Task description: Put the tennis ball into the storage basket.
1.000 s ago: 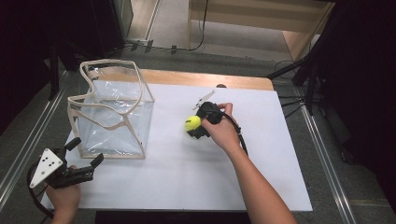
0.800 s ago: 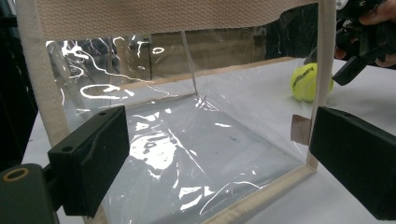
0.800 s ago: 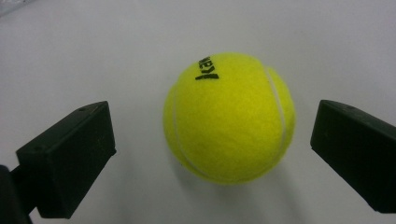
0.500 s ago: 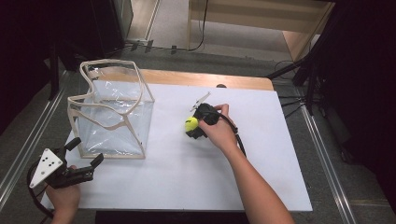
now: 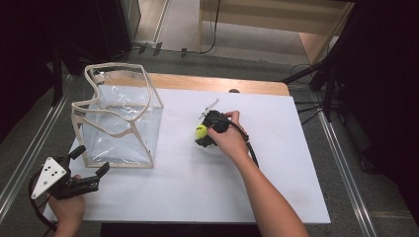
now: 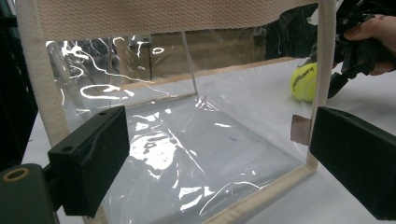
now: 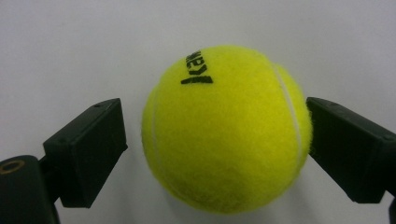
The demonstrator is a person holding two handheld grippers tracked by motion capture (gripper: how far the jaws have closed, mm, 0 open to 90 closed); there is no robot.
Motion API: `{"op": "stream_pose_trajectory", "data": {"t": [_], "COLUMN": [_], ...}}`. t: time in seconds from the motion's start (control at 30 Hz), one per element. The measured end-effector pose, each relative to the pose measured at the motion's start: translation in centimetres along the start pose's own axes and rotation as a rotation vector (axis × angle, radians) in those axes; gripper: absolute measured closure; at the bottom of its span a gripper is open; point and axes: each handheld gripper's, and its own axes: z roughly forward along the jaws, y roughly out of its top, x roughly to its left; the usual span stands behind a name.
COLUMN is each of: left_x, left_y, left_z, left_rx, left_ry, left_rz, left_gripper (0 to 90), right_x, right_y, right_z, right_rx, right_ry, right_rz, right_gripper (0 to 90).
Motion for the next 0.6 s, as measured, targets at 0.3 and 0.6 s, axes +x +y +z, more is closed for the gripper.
{"op": "stream_pose_trajectory", "data": {"t": [0.3,0.6], "left_x": [0.0,0.01], "left_y": [0.0,0.0], "left_z": [0.0,0.01], "left_rx": [0.0,0.0], "left_ry": [0.0,-0.001], "left_rz": [0.0,0.001], "left_gripper": [5.4,5.3], "right_x": [-0.06,-0.01], "right_y": [-0.04,-0.04], "right_z": [0.42,0.66], "right_rx": [0.009,0.005], "right_ry": [-0.02,-0.023], "right_rz": [0.015,0.016], "right_gripper": [22.0,22.9]}}
